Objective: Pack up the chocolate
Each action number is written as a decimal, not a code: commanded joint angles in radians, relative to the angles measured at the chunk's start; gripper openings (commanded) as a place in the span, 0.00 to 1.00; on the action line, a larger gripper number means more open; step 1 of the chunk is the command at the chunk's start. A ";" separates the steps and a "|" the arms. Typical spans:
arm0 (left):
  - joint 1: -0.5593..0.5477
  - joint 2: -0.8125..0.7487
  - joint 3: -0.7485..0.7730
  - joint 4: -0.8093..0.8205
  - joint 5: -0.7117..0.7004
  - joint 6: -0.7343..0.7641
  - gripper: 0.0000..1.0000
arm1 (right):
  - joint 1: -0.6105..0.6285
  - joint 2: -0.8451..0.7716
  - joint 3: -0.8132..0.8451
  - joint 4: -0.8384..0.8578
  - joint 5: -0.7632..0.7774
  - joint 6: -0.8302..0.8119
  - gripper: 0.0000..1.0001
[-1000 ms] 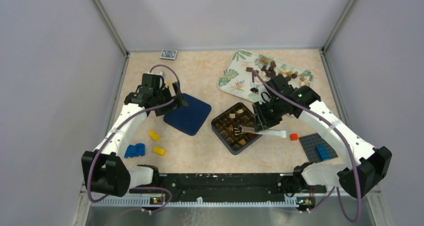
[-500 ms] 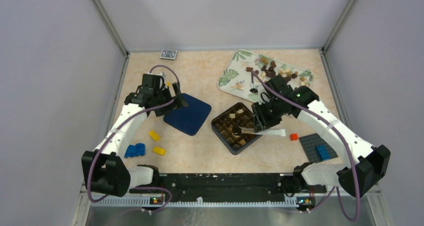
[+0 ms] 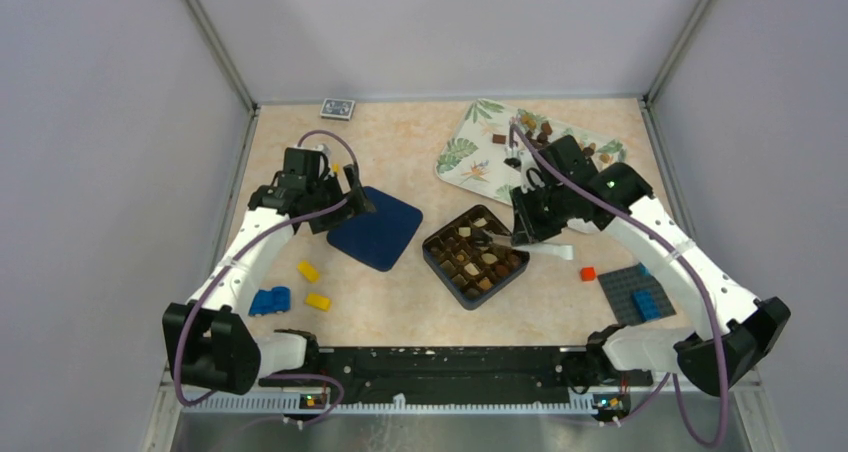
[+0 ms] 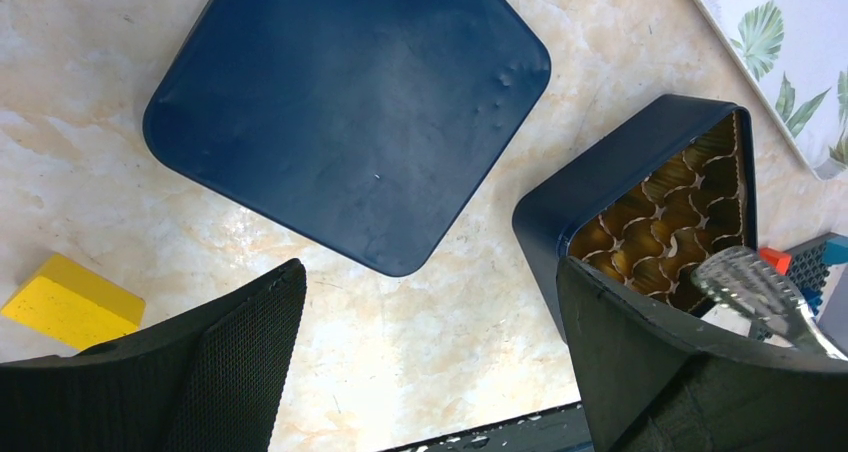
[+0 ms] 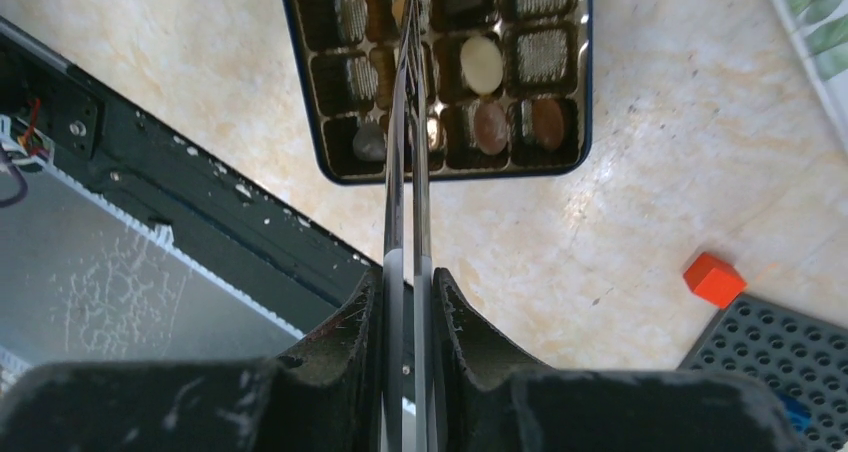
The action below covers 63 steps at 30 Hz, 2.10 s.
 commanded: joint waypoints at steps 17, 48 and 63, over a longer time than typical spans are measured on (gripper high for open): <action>0.006 -0.067 0.117 -0.084 -0.081 -0.074 0.99 | 0.069 0.181 0.037 0.826 0.223 0.037 0.03; 0.006 -0.262 -0.049 -0.189 -0.119 -0.205 0.99 | 0.075 1.217 0.748 1.242 0.228 -0.049 0.45; 0.009 -0.162 -0.145 -0.096 -0.186 -0.205 0.99 | 0.075 1.096 0.703 1.068 0.060 0.045 0.82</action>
